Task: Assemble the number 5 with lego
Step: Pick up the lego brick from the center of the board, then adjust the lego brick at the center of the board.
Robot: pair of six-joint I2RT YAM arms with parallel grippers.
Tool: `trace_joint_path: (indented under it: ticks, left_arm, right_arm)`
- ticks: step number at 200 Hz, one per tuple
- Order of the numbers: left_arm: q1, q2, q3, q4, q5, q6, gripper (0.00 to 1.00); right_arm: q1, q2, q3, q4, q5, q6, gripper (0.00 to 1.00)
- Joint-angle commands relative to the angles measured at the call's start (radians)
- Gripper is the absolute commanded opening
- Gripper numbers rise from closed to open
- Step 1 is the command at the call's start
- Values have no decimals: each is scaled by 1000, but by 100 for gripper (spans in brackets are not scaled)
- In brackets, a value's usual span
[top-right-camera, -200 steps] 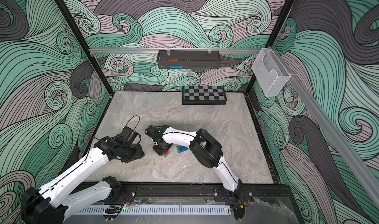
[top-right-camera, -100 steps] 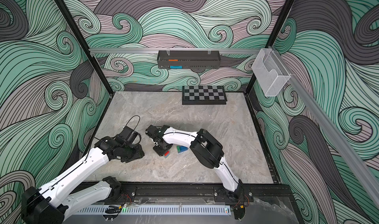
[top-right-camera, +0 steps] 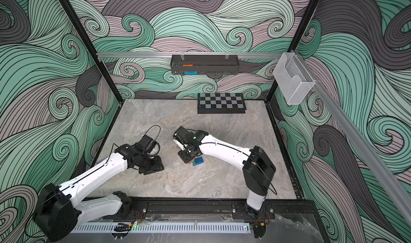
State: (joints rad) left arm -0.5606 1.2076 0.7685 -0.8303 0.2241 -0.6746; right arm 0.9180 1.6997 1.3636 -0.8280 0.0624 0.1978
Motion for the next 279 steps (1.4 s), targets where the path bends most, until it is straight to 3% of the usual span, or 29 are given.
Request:
trace_joint_path:
  ticks: [1,37,76,124,205,279]
  left_arm:
    - [-89,117,73,91,62,55,48]
    - [-211,336,203,128,37,97,51]
    - [-262,479,298,186,65,119,62]
    - [-301,620,393,177,1,124,63]
    - [-283,706,448,162,-204,101,59]
    - [-214,679,469,130,-263,158,57]
  right_arm:
    - [-44,-84,-87,-14,27,23,24]
    - [-118,-228,-239,-1,30,48,24]
    - [-177,-335,-338,13,19,68,25]
    - [-208,-388,-375,15,4,65,25]
    - [-213,-400,-393,17,-16,52,24]
    - [-197,-356,-388,90,-107,-10,24]
